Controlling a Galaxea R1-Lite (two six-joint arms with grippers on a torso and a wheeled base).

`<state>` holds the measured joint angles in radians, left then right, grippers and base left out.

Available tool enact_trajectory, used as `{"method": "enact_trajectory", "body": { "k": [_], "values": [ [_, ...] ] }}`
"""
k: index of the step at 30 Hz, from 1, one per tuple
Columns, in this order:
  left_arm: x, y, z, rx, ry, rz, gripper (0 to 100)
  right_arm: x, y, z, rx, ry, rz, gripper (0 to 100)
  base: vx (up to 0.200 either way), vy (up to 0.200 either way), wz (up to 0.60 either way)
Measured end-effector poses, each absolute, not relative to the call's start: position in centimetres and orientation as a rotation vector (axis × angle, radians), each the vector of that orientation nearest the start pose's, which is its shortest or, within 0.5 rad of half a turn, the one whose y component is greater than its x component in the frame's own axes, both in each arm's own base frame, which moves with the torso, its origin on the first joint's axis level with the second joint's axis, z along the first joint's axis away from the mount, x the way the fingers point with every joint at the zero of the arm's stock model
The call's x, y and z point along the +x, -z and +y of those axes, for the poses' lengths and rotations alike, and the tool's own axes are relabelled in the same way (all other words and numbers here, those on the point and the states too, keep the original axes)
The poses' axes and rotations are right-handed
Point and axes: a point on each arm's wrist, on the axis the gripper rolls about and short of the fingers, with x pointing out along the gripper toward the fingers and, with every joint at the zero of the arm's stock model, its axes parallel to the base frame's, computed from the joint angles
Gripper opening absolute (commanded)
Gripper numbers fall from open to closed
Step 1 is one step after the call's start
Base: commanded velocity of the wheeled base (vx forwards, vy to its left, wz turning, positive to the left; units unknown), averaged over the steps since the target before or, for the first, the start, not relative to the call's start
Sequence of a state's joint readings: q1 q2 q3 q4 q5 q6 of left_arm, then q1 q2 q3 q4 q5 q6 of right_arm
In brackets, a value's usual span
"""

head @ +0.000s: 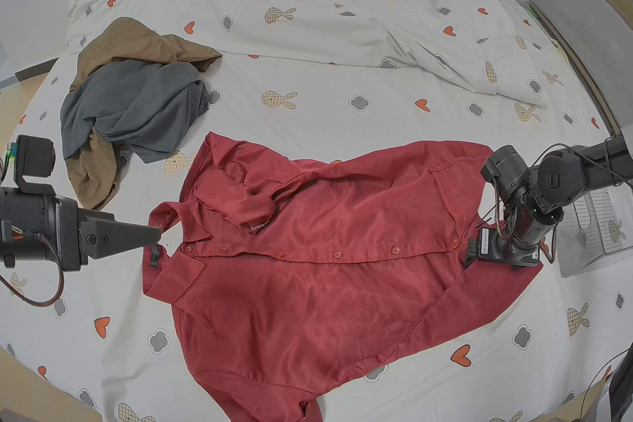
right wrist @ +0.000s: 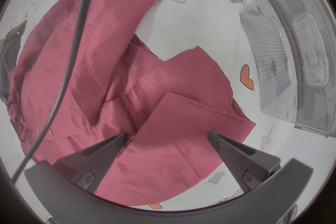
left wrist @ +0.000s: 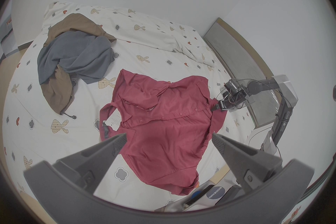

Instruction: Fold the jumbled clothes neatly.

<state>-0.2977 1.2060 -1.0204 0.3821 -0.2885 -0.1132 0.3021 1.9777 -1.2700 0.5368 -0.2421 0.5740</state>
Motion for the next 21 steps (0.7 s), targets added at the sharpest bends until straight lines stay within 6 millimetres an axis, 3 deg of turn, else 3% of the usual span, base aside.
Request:
{"method": "enact_trajectory", "body": {
  "k": [6,7,21],
  "values": [
    [15.5,-26.7,-5.4,-0.104,0.537,0.61,100,31.3,-11.7,9.1,0.139,0.318,1.202,100,0.0,0.0,0.0],
    [15.5,-26.7,-5.4,-0.104,0.537,0.609,100,31.2,-11.6,9.1,0.137,0.319,1.207,0,0.0,0.0,0.0],
    [15.7,-26.5,-5.5,-0.103,0.537,0.608,100,29.8,-12.1,9.0,0.16,0.334,1.206,0,0.0,0.0,0.0]
  ]
}}
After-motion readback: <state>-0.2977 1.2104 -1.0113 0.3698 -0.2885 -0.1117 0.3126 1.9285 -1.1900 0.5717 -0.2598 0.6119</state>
